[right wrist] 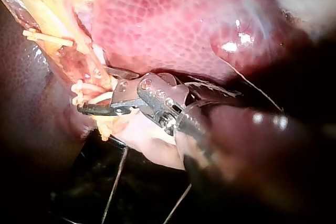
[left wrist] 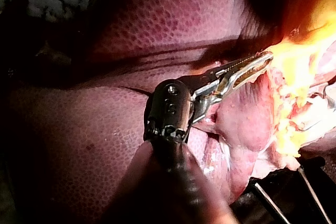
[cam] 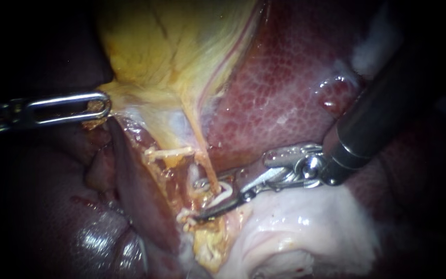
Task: Clipping first clip right tube
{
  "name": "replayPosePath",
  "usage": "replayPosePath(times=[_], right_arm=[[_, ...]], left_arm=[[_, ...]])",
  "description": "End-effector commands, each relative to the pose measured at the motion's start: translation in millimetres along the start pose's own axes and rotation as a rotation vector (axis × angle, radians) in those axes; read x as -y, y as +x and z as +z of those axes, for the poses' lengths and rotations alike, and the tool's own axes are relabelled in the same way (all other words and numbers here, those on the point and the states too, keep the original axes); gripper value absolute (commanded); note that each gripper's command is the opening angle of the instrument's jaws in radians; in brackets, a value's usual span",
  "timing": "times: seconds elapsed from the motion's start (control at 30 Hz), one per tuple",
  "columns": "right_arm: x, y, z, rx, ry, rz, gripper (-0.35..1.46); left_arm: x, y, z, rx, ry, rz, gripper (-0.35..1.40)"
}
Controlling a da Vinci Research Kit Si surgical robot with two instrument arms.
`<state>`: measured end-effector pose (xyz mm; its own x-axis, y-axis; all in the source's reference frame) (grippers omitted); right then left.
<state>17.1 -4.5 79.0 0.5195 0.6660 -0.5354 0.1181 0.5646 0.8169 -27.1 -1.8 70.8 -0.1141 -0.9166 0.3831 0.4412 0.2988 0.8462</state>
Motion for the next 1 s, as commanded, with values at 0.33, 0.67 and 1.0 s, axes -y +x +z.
replayPosePath(times=[0.33,0.67,1.0], right_arm=[[0.8,-0.7,-0.6,-0.021,0.075,0.045,0.45],[0.4,-1.3,1.1,-0.021,0.072,0.054,0.42],[0.5,0.6,-0.9,-0.026,0.085,0.062,-0.35]], left_arm=[[-0.1,-0.2,-0.1,0.0,-0.001,-0.001,-0.35],[-0.1,-0.2,-0.1,0.0,-0.001,-0.001,-0.35],[0.0,-0.3,-0.1,0.001,-0.004,-0.001,-0.35]])
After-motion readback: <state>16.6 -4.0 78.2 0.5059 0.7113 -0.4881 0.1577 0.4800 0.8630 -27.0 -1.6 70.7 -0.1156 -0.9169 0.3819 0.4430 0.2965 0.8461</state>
